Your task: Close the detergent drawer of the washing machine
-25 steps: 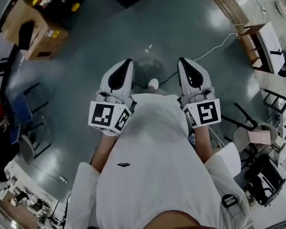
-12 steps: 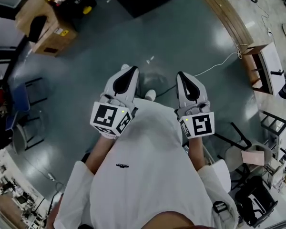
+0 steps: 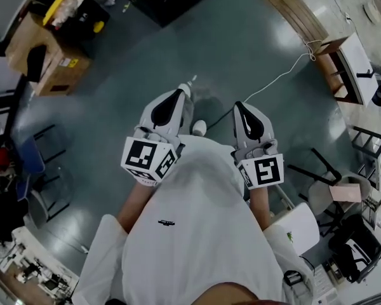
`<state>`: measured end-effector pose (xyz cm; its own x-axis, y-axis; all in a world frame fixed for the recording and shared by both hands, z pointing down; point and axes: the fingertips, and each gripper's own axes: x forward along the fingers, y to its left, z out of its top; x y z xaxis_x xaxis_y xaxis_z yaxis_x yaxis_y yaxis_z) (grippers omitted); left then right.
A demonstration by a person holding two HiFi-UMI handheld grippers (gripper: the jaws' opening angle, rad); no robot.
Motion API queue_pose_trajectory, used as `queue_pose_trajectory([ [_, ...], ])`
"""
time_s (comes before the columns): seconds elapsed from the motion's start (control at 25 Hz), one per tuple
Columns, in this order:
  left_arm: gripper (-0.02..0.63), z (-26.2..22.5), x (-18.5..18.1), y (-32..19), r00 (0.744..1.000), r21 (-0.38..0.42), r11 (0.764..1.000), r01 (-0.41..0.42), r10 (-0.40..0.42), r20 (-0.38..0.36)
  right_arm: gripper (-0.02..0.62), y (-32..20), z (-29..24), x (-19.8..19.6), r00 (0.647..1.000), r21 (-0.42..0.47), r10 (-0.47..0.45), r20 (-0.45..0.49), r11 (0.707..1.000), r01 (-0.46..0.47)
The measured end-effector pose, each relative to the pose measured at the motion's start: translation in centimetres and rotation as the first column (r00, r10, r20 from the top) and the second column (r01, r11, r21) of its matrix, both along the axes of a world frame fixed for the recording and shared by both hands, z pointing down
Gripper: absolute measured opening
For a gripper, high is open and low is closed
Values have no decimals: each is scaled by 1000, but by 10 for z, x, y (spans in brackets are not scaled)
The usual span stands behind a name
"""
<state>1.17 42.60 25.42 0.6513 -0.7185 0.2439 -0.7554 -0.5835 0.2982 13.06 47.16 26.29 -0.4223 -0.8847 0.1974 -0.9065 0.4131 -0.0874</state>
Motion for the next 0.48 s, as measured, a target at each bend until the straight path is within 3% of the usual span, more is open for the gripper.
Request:
queue_pose_trajectory([
  [0.48, 14, -11, 12, -85, 996, -11, 1000, 8, -9, -91, -6, -86, -22, 1, 999, 7, -20, -43, 1000, 21],
])
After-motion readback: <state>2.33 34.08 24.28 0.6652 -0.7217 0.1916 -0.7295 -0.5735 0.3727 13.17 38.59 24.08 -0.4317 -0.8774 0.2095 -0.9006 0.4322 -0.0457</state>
